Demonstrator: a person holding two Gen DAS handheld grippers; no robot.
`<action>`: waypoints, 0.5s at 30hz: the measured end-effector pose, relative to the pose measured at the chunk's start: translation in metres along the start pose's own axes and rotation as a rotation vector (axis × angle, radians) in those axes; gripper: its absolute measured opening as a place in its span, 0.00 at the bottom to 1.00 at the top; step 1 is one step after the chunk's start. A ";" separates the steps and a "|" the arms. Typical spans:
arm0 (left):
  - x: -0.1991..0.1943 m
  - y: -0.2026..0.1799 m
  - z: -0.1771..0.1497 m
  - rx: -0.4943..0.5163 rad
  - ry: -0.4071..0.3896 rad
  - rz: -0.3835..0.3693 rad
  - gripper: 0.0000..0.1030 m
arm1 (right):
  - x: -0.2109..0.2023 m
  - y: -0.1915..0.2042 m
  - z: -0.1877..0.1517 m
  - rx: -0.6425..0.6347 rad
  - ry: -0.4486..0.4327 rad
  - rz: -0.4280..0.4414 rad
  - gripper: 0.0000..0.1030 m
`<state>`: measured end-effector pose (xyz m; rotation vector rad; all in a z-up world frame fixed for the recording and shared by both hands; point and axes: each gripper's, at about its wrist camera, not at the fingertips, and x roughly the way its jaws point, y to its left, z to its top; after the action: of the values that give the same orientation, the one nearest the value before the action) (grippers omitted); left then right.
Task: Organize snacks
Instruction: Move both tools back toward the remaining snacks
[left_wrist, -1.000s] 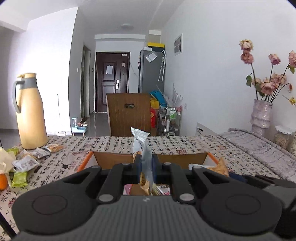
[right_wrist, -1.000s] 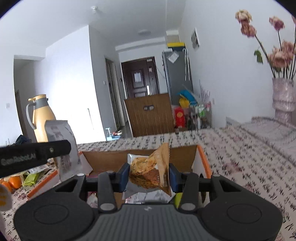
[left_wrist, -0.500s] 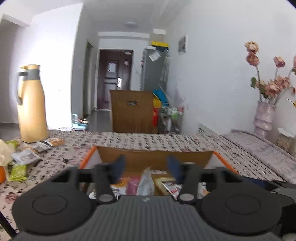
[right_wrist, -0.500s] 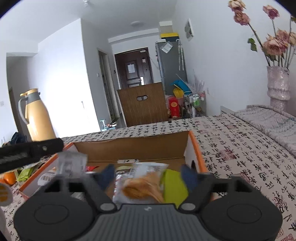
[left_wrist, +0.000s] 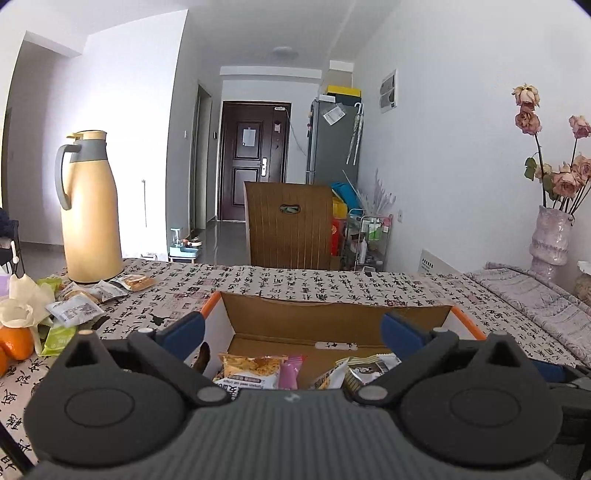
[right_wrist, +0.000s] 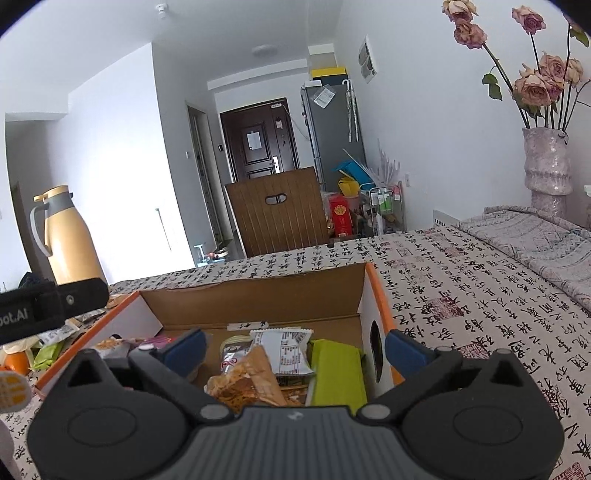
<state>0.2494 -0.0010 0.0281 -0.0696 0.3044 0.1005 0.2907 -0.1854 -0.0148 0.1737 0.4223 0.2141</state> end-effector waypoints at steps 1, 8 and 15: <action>0.001 0.000 0.000 0.000 0.002 0.001 1.00 | 0.000 0.001 0.000 0.000 0.001 -0.002 1.00; -0.003 0.003 0.008 -0.035 0.018 0.004 1.00 | -0.007 0.001 0.005 -0.007 -0.003 -0.011 1.00; -0.022 0.003 0.018 -0.046 -0.003 -0.009 1.00 | -0.027 0.005 0.010 -0.029 -0.020 -0.023 1.00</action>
<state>0.2331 0.0020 0.0515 -0.1162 0.2993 0.0982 0.2696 -0.1885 0.0057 0.1420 0.4010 0.1961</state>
